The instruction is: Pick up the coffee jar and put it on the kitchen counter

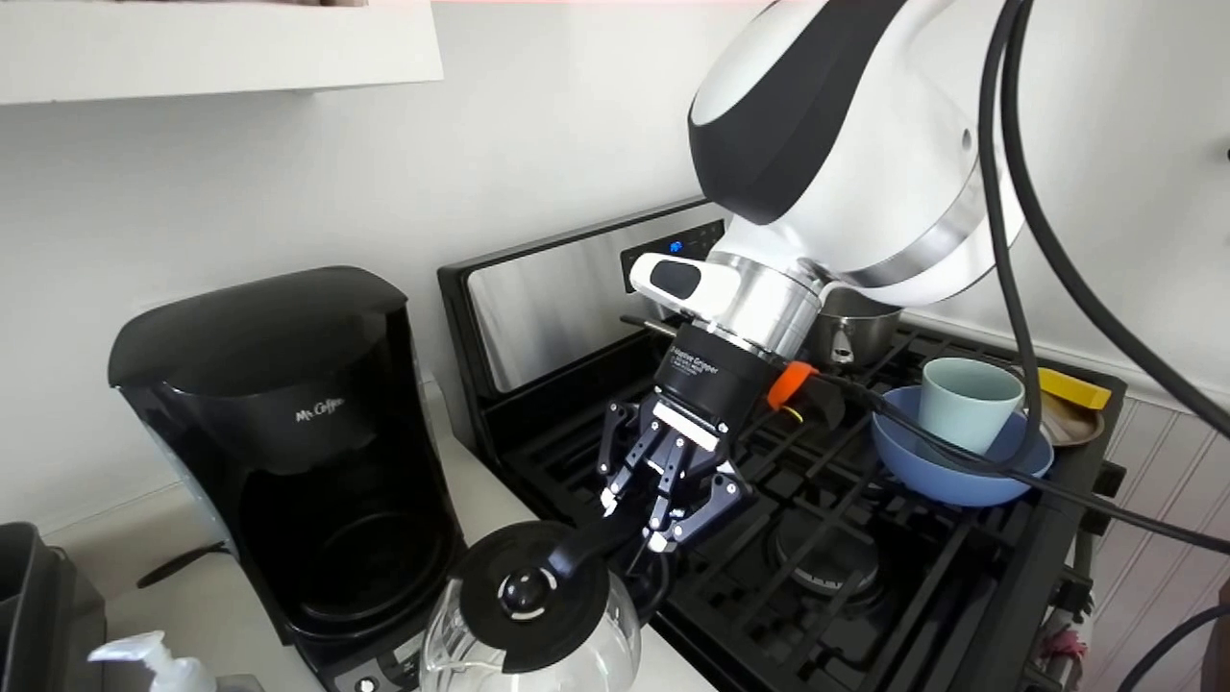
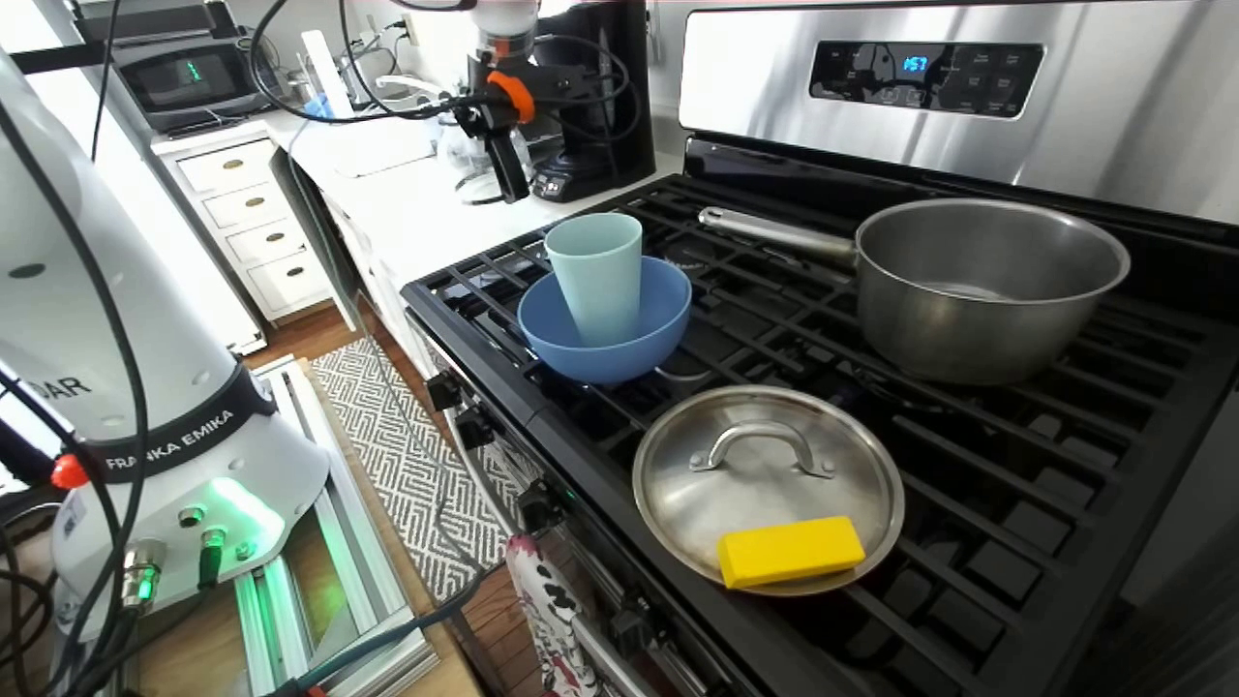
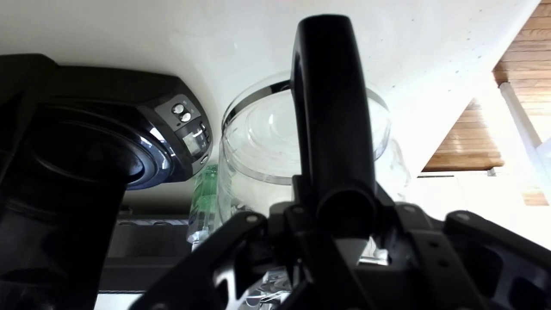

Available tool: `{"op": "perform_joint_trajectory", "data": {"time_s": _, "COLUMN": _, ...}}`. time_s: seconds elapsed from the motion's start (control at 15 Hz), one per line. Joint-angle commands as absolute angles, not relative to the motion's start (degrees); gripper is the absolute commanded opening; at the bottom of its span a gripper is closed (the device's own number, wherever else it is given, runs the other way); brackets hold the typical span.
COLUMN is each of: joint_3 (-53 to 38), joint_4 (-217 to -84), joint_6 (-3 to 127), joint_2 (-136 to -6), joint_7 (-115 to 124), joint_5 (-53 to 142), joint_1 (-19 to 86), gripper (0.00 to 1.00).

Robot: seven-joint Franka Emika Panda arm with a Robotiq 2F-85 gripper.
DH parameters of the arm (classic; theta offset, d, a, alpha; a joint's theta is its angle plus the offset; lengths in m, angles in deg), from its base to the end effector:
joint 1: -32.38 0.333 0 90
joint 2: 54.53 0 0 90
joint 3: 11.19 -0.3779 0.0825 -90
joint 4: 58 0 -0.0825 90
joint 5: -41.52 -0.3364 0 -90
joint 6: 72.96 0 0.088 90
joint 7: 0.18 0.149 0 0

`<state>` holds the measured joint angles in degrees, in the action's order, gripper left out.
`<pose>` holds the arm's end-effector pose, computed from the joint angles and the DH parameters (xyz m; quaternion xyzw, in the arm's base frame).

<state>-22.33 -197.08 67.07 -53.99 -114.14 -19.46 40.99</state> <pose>0.4304 0.1809 0.3770 -0.6924 -0.6414 -0.2497 0.2163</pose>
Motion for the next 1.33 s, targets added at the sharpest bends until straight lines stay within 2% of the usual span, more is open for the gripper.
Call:
{"op": "perform_joint_trajectory", "data": {"time_s": 0.0, "joint_3": -21.21, "joint_4": -194.6, "joint_6": 64.01, "joint_2": -56.15, "joint_7": -115.9, "joint_5": -21.17, "joint_1": 40.91, "gripper": 0.08}}
{"op": "perform_joint_trajectory", "data": {"time_s": 1.27, "joint_3": -22.2, "joint_4": -191.22, "joint_6": 67.52, "joint_2": -62.53, "joint_7": -112.72, "joint_5": -16.25, "joint_1": 41.71, "gripper": 0.08}}
